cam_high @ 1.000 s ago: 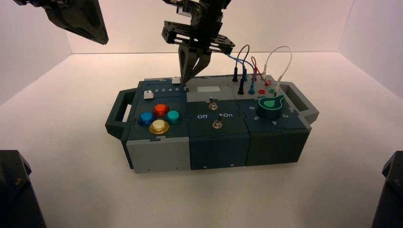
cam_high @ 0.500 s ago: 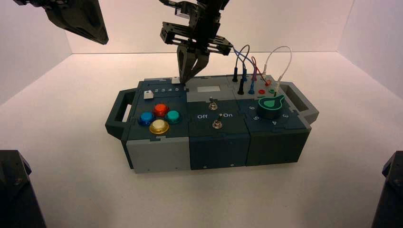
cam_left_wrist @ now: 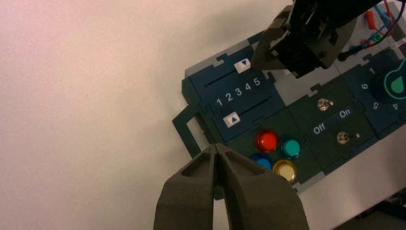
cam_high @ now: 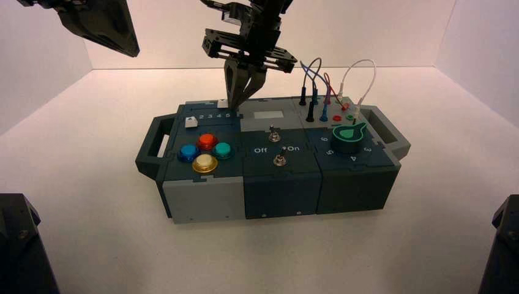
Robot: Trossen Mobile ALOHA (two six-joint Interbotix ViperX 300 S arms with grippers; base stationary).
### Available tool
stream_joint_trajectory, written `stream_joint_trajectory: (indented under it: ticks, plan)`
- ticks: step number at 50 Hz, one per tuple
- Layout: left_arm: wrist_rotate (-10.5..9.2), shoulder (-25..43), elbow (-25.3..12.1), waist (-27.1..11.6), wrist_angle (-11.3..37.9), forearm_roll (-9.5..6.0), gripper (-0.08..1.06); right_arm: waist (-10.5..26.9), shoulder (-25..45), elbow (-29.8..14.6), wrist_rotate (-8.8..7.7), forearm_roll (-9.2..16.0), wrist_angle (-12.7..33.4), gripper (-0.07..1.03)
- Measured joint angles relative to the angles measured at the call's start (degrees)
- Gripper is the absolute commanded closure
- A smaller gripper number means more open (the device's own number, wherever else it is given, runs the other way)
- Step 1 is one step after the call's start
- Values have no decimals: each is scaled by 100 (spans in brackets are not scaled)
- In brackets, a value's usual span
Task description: Move the top slider to position 4.
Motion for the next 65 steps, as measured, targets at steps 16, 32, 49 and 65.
stream_joint_trajectory:
  ticks: [16, 32, 49, 65]
  plan:
    - [0, 0, 18, 0, 0, 0, 101, 0, 26, -79, 0, 9, 53, 98]
    - [-9, -9, 0, 0, 0, 0, 101, -9, 70, -141, 0, 9, 88, 98]
    - [0, -18, 0, 0, 0, 0, 101, 0, 88, -149, 0, 9, 88, 98]
    - [0, -18, 0, 0, 0, -9, 101, 0, 88, -158, 0, 9, 88, 98]
